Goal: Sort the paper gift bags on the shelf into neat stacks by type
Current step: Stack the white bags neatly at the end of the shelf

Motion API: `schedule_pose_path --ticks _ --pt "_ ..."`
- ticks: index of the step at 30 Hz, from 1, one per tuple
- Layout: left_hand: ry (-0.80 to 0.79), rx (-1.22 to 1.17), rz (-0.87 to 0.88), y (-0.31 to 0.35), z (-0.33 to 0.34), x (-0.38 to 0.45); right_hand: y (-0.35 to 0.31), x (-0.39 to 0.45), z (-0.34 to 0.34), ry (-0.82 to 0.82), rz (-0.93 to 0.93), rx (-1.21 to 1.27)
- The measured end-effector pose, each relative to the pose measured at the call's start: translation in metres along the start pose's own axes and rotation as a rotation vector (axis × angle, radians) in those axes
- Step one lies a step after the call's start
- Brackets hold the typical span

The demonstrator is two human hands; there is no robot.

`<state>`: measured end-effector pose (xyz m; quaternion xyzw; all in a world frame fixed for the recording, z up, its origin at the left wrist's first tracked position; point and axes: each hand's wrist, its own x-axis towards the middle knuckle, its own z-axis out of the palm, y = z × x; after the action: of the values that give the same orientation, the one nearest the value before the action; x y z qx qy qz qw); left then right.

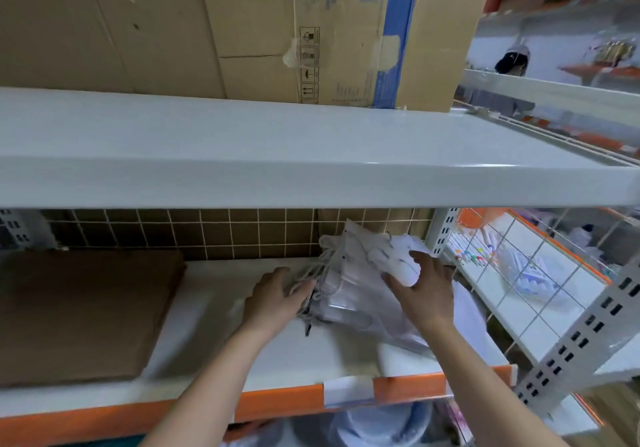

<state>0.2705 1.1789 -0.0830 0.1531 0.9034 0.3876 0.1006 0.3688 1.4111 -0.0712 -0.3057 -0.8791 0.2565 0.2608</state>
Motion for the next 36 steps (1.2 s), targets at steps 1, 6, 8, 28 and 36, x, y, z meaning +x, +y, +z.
schedule_pose_path --ticks 1,6,8,28,36 --pt "-0.019 -0.043 -0.002 0.003 0.004 0.003 0.009 0.004 0.001 -0.079 0.006 -0.084" --pt "-0.053 -0.234 0.039 0.023 0.025 0.012 0.046 0.013 0.02 -0.254 0.051 -0.114" --pt "-0.07 -0.253 0.091 0.032 0.031 0.017 0.05 0.011 0.022 -0.189 0.03 -0.07" --pt "-0.04 -0.054 -0.226 0.069 0.065 0.037 0.063 0.036 0.004 -0.067 0.128 0.184" --pt "0.159 -0.422 -0.171 0.061 0.051 0.053 0.099 0.048 -0.001 -0.128 0.797 0.063"
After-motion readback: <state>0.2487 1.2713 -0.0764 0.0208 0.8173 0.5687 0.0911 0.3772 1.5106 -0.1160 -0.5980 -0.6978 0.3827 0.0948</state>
